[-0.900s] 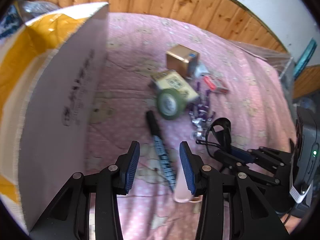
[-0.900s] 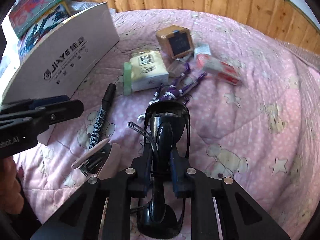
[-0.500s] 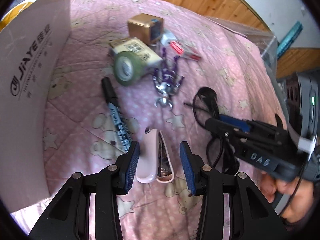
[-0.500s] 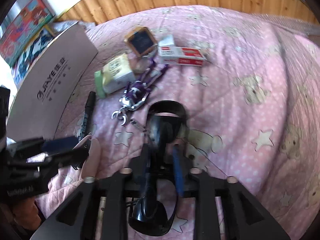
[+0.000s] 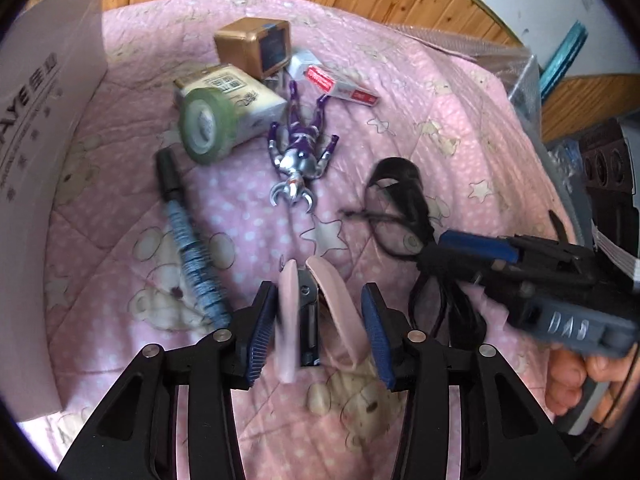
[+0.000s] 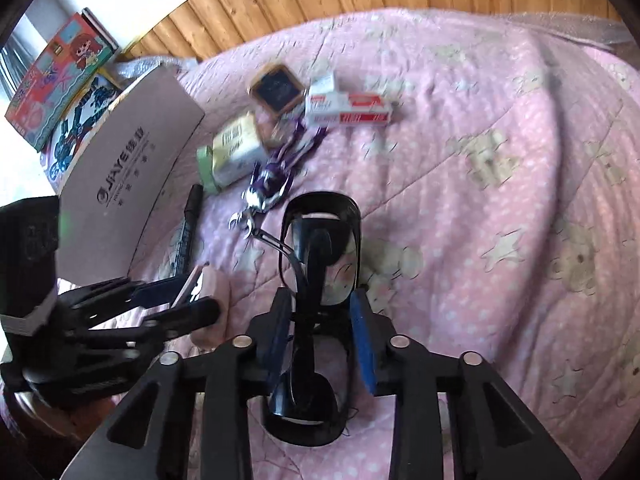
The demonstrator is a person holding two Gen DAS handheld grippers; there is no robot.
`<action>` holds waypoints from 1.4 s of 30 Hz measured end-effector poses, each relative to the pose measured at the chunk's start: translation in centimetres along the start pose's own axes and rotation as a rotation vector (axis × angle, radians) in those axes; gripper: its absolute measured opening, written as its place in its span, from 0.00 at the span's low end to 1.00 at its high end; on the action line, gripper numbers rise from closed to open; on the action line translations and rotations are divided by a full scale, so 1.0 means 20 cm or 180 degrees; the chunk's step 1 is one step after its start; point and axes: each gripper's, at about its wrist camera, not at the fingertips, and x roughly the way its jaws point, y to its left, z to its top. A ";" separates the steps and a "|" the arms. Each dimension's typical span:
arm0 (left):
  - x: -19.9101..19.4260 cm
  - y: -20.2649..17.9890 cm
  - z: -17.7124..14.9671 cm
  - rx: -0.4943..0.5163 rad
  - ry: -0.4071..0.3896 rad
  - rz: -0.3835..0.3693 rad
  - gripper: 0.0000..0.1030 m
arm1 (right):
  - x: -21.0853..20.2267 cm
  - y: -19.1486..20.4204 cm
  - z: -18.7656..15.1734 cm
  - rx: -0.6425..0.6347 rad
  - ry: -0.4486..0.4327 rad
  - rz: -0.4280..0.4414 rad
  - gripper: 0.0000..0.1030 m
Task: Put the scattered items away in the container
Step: 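Close the left tool on the pink stapler while the right tool holds black sunglasses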
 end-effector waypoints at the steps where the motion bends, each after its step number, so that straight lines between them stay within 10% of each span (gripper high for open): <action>1: 0.01 -0.02 0.00 0.0064 -0.0015 0.0053 0.47 | 0.03 0.01 0.00 -0.0033 0.0054 -0.0026 0.42; 20: -0.21 0.05 -0.01 -0.0088 -0.0486 0.0158 0.33 | -0.03 0.02 0.00 -0.0094 -0.0151 -0.0044 0.37; 23: -0.27 0.07 -0.02 -0.0142 -0.0532 0.0160 0.14 | -0.04 0.06 -0.02 -0.0115 -0.0169 -0.0012 0.37; 26: -0.28 0.07 -0.04 -0.0146 -0.0489 0.0098 0.14 | -0.03 0.11 -0.01 -0.0149 -0.0171 0.0001 0.37; 31: -0.14 0.04 -0.14 -0.0037 -0.0265 0.0246 0.46 | -0.03 0.13 -0.05 -0.0189 -0.0106 0.0000 0.37; 42: -0.01 -0.03 -0.10 0.0267 -0.0466 0.0501 0.42 | 0.05 0.05 -0.10 -0.0124 0.0081 -0.0059 0.37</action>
